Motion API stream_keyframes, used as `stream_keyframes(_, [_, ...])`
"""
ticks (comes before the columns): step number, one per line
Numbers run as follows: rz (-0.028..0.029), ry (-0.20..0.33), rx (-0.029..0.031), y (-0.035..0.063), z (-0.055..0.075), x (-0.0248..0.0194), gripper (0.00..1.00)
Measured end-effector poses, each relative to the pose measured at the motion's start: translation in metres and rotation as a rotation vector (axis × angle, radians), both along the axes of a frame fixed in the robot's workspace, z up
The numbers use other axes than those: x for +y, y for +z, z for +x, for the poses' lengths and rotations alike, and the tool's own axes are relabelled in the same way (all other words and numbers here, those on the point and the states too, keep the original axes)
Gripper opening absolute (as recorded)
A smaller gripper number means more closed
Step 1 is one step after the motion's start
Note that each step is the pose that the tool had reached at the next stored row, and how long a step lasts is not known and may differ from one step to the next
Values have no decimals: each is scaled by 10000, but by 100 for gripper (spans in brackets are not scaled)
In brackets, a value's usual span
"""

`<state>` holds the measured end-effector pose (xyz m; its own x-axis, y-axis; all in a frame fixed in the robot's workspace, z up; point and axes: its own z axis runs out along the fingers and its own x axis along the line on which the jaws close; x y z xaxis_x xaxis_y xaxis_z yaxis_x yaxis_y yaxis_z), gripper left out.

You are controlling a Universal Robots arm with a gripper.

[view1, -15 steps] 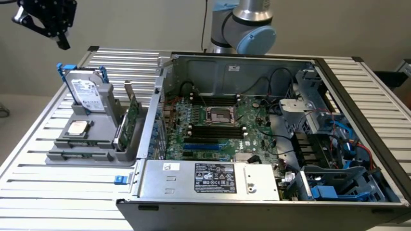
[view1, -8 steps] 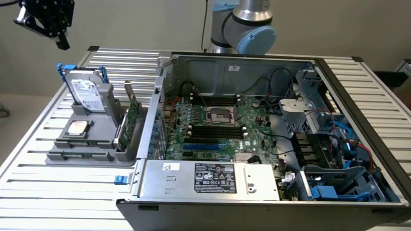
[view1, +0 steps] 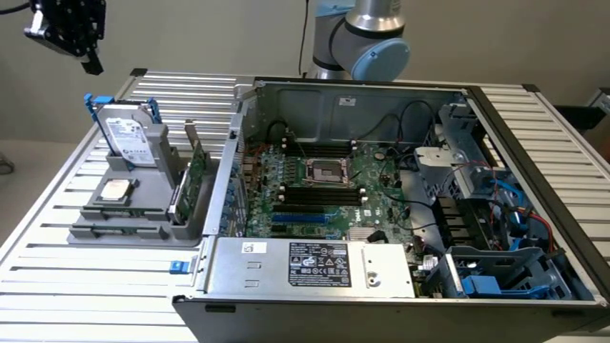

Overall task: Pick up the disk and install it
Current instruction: 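Pick up the disk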

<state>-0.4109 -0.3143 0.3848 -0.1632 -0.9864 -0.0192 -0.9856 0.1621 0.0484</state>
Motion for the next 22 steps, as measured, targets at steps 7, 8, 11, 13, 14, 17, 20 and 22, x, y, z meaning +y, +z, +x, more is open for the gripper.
stream_keyframes(7, [0,1275,0,-7,0,0,11])
stream_keyframes(8, [0,1456,1,-8,0,0,11])
stream_keyframes(11, [0,2006,0,-12,0,0,11])
stream_keyframes(13, [0,2365,0,-15,0,0,11])
stream_keyframes(14, [0,2550,1,-16,0,0,11])
stream_keyframes(17, [-1,2763,2,-15,-3,1,11])
stream_keyframes(20, [0,2772,1,-16,-8,0,24])
stream_keyframes(22, [-2,2770,-6,-17,-19,7,30])
